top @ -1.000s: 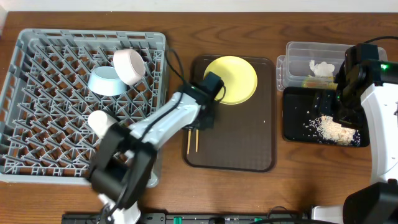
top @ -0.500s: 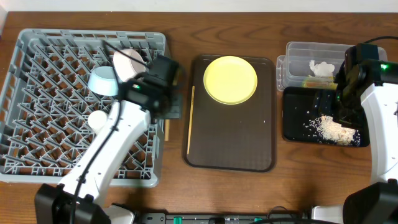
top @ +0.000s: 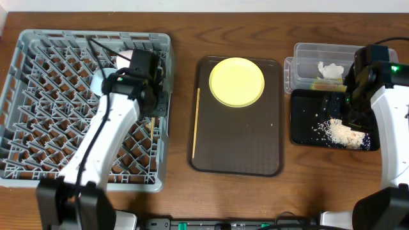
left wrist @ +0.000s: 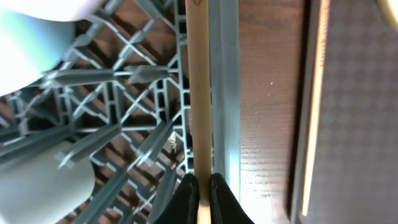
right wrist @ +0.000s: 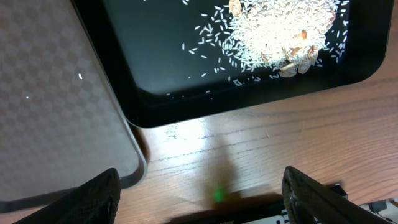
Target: Sort waste into correct bins and load items into the dishwasher
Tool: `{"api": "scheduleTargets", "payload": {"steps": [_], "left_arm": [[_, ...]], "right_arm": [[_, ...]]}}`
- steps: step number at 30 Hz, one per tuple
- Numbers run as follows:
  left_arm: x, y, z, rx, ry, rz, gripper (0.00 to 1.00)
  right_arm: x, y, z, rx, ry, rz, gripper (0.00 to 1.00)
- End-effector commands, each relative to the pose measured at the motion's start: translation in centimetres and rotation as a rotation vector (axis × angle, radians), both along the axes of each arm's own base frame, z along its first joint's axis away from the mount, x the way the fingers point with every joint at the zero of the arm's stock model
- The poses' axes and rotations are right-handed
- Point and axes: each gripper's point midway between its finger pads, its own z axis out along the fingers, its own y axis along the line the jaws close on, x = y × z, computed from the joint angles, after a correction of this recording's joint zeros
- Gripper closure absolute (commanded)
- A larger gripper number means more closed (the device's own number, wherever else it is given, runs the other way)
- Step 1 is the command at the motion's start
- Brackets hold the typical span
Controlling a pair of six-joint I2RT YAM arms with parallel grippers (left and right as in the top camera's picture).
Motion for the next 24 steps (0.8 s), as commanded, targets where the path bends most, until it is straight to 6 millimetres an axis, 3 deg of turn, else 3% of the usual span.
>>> {"api": "scheduleTargets", "payload": {"steps": [1,6,10,11,13,14,19,24], "left_arm": [[0.1,0.3,-2.5,0.031,0.066,-0.029,0.94],[0.2,0.3,-5.0,0.043,0.129,-0.030,0.94],[0.2,0.3,-5.4,0.046,0.142,-0.030,0.92],[0.2,0.3,-5.4,0.045,0.141,-0.030,0.88],[0.2,0.3,-5.3,0.045,0.137,-0.030,0.58],[0.2,0.3,-5.2,0.044,0.136,-0.030,0.49],[0.3,0.3,-3.9,0.040,0.113,-0.030,0.44],[0.9,0.2,-0.6,0.020,0.014,-0.029,0.44]], "right_arm": [[0.1,-0.3,0.3,-0.002,-0.010,0.003,0.20],[0.2,-0.3,0.3,-0.002,-0.011,0.003,0.19],[0.1,-0.3,0.3,-0.002,-0.011,0.003,0.19],[0.1,-0.3,0.3,-0.002,-0.010,0.003,0.19],[0.1,-0.3,0.3,-0.002,-0.010,0.003,0.19],[0.1,-0.3,0.3,-0.002,-0.011,0.003,0.19],[0.2,-0.3,0.3,-0.002,-0.012,0.003,0.19],[0.1,-0.3,0.3,-0.002,-0.011,0.003,0.19]]}}
